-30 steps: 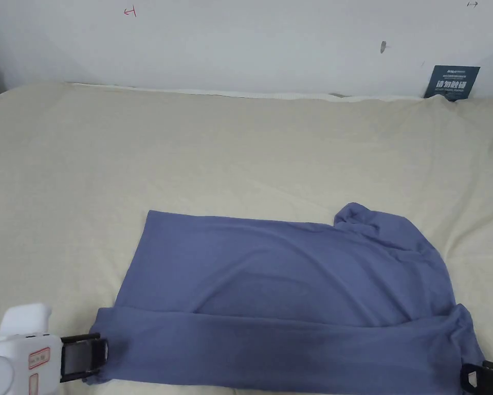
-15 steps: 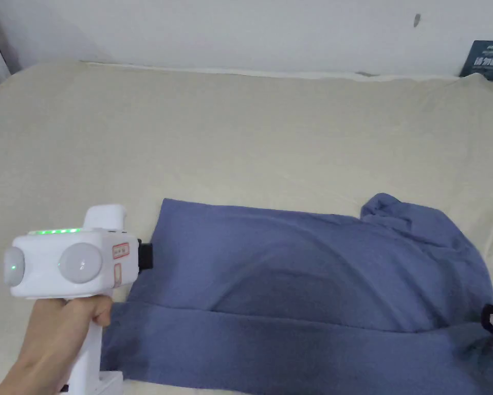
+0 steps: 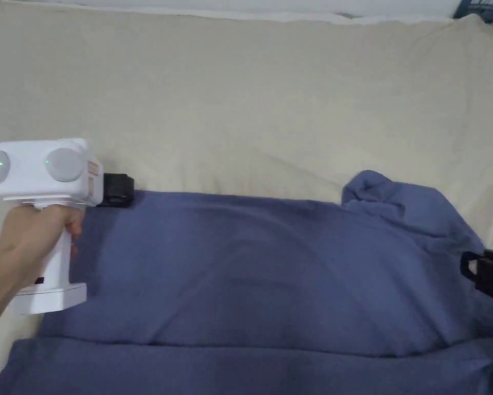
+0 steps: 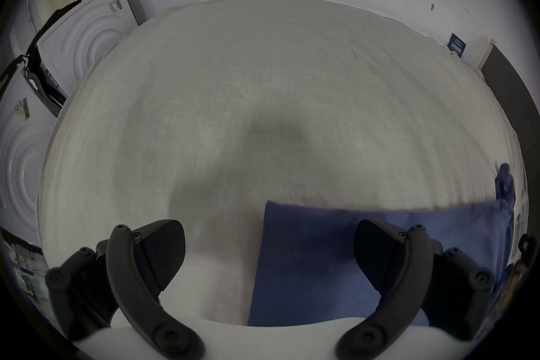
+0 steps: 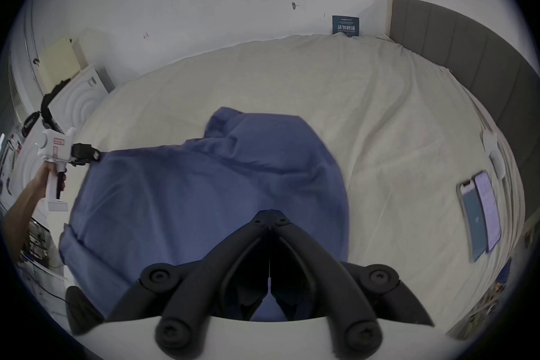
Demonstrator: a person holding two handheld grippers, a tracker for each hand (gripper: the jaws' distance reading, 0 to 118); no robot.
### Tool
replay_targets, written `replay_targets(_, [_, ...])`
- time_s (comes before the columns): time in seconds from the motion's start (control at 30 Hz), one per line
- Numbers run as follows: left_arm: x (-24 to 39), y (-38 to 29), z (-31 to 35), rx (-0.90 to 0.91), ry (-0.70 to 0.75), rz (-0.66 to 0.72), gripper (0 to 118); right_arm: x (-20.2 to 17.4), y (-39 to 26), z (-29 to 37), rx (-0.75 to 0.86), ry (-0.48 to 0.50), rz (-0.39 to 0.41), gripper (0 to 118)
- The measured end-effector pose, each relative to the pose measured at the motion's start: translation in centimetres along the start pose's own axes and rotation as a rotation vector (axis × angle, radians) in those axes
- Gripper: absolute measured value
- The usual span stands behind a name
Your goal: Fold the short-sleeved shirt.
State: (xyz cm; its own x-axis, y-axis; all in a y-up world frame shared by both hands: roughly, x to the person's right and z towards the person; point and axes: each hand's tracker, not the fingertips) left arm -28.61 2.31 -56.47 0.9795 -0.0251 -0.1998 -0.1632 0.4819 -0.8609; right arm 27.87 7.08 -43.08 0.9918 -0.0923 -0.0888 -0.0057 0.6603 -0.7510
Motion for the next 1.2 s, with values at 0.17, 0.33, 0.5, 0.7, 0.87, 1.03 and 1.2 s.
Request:
replay_targets(0.17, [-0.4,-0.6,2.0,0.043,-0.108,-0.001,33,1.8,3.6,-3.2,-0.019,-0.051,0.012,1])
replay_targets(0.33, [-0.1,-0.3,2.6,0.048,-0.122,0.016,5,3.1,7.0,-5.9,-0.093,-0.064,0.000,118])
replay_targets(0.5, [0.0,-0.6,2.1,0.036,-0.107,0.010,5,4.1,7.7,-8.1,-0.229,-0.093,0.051,116])
replay_targets(0.7, [0.3,-0.8,1.5,0.031,-0.094,-0.011,5,5.2,7.7,-9.7,-0.309,-0.071,0.090,70])
replay_targets(0.87, [0.1,-0.7,1.5,0.028,-0.100,-0.018,5,4.8,7.5,-9.1,-0.306,-0.094,0.146,6])
replay_targets(1.03, [0.0,-1.0,3.7,0.042,-0.094,-0.050,5,5.5,7.6,-5.2,-0.200,-0.066,0.070,6])
replay_targets(1.2, [-1.5,-2.6,7.5,0.073,-0.116,-0.019,5,5.4,7.1,-0.6,-0.138,-0.027,0.037,6])
